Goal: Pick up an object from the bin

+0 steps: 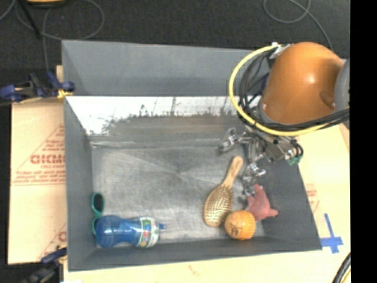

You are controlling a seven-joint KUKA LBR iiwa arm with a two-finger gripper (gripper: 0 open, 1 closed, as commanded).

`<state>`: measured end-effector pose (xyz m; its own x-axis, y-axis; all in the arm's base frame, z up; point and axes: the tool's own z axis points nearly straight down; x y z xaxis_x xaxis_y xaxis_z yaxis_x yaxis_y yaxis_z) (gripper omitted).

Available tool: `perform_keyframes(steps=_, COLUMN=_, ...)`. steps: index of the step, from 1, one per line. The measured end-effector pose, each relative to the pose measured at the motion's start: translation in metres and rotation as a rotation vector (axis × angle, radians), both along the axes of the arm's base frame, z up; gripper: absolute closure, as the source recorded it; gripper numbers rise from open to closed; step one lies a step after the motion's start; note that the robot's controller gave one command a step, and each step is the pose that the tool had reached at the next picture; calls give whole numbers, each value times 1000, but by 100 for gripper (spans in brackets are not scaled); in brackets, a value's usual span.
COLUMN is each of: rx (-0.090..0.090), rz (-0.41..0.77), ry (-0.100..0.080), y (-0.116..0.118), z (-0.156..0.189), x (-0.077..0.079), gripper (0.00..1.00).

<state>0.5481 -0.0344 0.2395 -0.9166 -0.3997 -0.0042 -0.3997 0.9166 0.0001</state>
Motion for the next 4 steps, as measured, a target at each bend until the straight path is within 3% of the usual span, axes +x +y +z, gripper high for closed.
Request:
perform_keyframes(steps=1, rx=0, rz=-1, ry=0, y=0, z=0, x=0, gripper=0)
perform_keyframes(steps=2, rx=-2, rz=40, ry=-9, y=6, z=-42, x=3, gripper=0)
perform_keyframes(steps=3, rx=-4, rz=163, ry=-5, y=12, z=-104, x=1, gripper=0)
perform_keyframes(steps=4, rx=-2, rz=214, ry=-2, y=12, z=-125, x=0, gripper=0)
